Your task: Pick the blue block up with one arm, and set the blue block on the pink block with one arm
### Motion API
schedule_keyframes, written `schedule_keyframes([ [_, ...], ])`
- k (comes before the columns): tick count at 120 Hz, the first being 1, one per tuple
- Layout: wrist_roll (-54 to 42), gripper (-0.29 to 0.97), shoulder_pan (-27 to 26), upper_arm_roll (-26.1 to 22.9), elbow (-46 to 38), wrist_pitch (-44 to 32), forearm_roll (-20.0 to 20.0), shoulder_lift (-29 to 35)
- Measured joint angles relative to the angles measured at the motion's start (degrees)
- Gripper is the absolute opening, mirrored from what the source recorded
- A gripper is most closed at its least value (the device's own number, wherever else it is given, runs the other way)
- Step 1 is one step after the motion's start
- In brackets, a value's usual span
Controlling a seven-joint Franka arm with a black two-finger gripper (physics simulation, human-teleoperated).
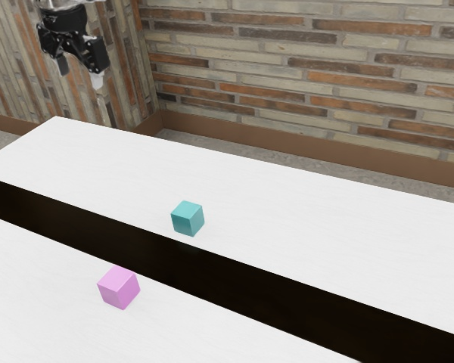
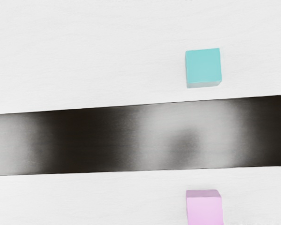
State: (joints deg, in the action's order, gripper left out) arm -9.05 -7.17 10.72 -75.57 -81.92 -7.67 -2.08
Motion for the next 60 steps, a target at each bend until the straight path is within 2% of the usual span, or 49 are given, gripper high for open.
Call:
schedule_keyframes([
  [16,-0.49,0.68,-1.46,-0.26,-0.76,0.1,-0.17,0.33],
  [46,4.0,0.68,6.04,0.19,-7.41,-1.28,-1.36,-3.03],
  [60,6.68,0.68,6.3,0.19,-12.14,-5.35,-1.54,-3.65],
])
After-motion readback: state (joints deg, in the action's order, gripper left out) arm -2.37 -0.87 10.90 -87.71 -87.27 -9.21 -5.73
